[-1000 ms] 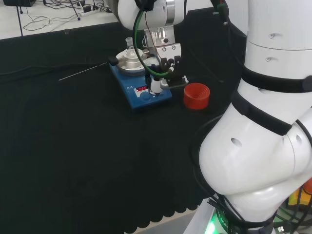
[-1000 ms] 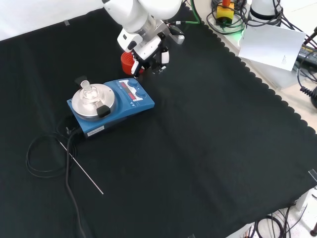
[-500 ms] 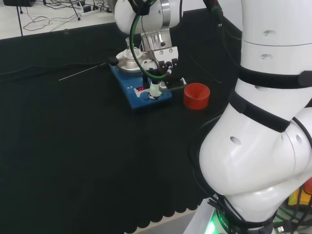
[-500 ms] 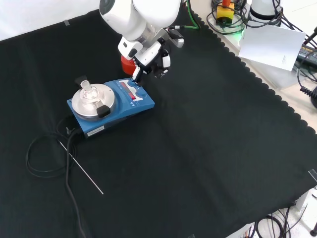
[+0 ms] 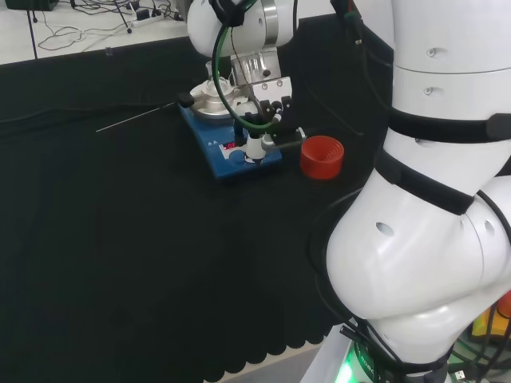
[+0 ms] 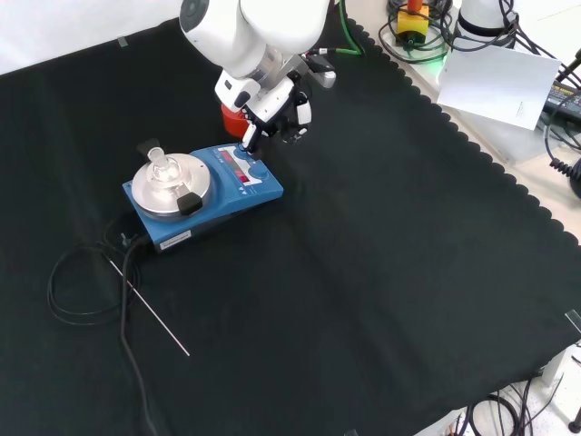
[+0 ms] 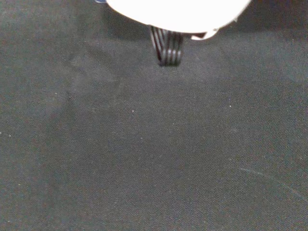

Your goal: Turn on the heater.

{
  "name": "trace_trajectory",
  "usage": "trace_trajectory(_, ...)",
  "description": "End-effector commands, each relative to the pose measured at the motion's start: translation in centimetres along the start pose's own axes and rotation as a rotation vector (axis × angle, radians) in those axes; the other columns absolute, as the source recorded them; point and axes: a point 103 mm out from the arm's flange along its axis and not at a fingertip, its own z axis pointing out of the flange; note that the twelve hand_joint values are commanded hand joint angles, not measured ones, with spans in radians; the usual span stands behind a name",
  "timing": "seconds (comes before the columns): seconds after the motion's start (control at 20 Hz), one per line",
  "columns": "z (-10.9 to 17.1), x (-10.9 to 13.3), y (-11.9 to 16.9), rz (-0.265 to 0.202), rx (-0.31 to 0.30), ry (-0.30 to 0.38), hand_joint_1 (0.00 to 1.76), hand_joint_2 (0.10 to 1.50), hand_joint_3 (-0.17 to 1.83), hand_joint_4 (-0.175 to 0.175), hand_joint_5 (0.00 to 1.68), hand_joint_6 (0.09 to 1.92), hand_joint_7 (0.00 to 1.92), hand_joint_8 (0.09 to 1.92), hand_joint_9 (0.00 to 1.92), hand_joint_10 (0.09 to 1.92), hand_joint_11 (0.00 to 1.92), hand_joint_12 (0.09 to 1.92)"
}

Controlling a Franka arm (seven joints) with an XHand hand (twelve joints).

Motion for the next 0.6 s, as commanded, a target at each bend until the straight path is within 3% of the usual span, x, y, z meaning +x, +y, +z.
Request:
trace_trajectory(0.05,0.3,-0.2,0.3,-0.006,0.005,0.002,1.45,0.63,1.15,-0.078,0.37,0.97,1.60,1.55,1.66,1.56,1.18,1.42)
trace_trajectory(0.6,1.1,0.6,1.5,0.002,0.013,-0.014,1.44,0.62,1.17,-0.070,0.31,0.94,1.60,1.56,1.66,1.55,1.18,1.42)
